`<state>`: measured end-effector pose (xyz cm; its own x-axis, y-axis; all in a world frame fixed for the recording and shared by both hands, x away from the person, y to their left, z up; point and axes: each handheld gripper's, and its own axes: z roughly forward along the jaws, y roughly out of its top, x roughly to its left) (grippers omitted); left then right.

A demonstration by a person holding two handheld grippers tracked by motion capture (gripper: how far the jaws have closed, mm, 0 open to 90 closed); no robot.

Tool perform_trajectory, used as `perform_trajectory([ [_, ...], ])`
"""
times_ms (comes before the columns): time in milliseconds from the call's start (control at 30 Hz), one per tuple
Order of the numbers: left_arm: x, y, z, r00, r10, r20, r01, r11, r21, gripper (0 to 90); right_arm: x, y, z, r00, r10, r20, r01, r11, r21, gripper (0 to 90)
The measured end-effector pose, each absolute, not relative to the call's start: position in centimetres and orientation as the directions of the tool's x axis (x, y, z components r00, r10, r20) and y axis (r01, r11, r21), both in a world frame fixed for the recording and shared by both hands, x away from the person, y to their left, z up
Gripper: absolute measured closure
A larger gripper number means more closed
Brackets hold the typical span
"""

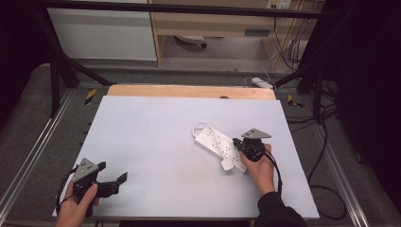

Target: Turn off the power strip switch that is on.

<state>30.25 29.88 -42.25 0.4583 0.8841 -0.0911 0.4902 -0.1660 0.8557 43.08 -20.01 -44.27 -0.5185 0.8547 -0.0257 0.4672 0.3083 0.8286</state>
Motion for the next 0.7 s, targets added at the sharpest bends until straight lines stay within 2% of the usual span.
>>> perform_trajectory([
  [700,30.25,29.87,-42.25,0.46,0.883,-0.089,0.49,-0.169,0.855,6.7,43.03,-20.18,-44.42,-0.516,0.857,-0.014,0.479,0.301,0.825,90.0],
])
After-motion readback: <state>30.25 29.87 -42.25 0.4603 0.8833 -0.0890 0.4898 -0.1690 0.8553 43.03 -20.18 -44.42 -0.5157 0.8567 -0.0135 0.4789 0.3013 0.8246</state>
